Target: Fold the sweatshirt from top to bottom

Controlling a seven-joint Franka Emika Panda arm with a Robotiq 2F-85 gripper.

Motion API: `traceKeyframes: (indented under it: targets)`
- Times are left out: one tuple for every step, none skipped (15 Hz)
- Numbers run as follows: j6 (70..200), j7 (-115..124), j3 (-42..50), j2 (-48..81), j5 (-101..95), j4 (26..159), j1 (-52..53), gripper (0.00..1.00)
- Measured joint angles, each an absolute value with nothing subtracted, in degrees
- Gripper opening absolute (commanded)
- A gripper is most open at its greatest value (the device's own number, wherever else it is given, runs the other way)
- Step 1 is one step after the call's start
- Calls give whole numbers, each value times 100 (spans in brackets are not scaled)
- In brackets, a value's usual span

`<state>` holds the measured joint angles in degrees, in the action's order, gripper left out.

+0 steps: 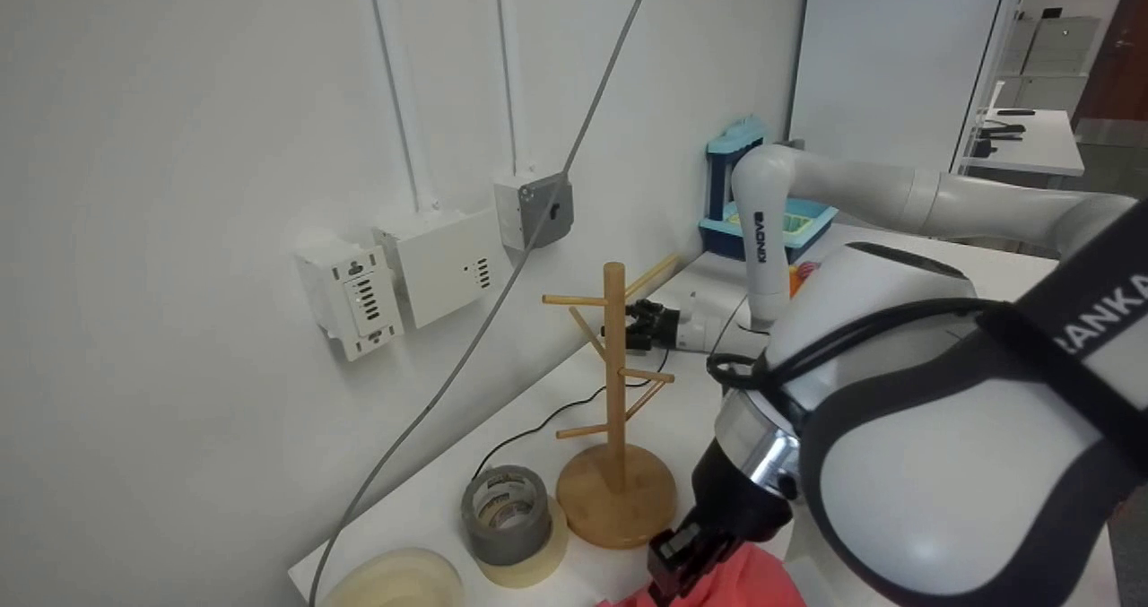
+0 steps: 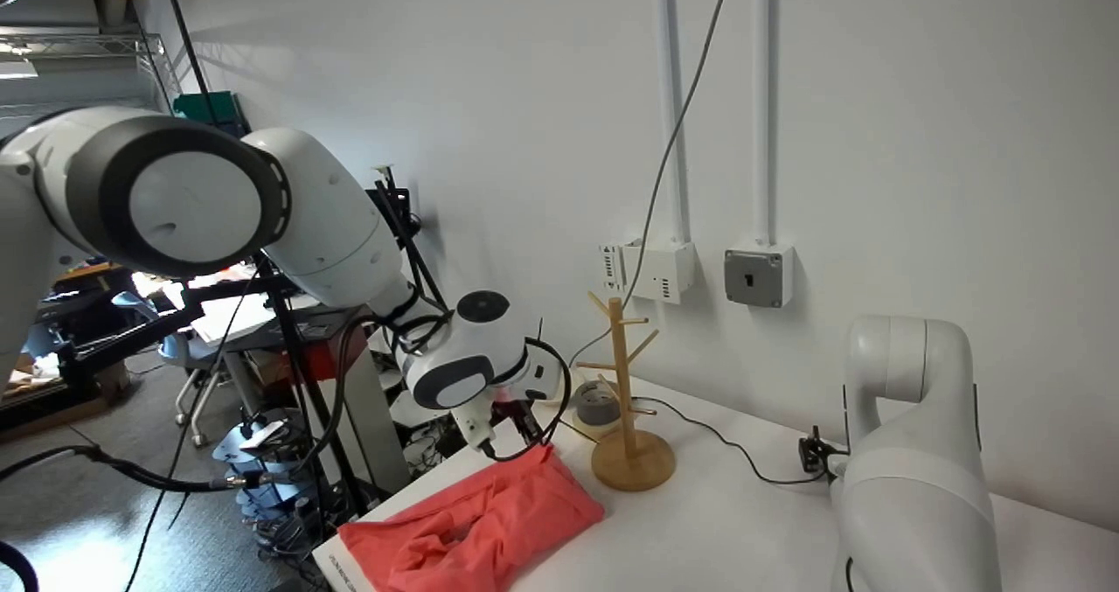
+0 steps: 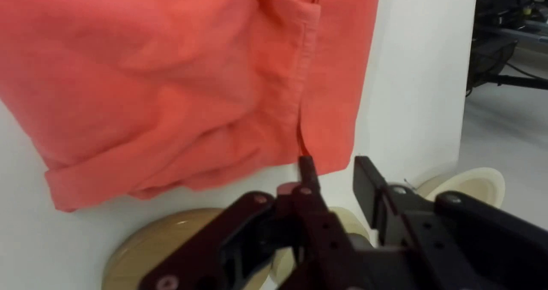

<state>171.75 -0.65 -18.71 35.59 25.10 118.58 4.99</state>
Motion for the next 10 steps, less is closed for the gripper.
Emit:
traceKeyframes:
  targets:
    - [17253, -65, -1907, 3579, 2476, 11869, 472, 69]
    - [17266, -63, -1935, 3584, 2438, 11880, 438, 75]
    - [17257, -57, -1963, 3583, 2413, 11892, 397, 82]
    - [17235, -53, -1982, 3582, 2407, 11903, 360, 90]
    - [17200, -45, -1987, 3576, 2406, 11922, 327, 97]
    - [17146, -33, -1986, 3554, 2406, 11966, 295, 100]
    - [17066, -15, -1986, 3520, 2406, 12033, 258, 100]
    - [16970, 12, -1986, 3485, 2406, 12114, 215, 100]
    - [16859, 40, -1985, 3437, 2407, 12217, 168, 100]
    - [16756, 61, -1985, 3381, 2410, 12338, 121, 100]
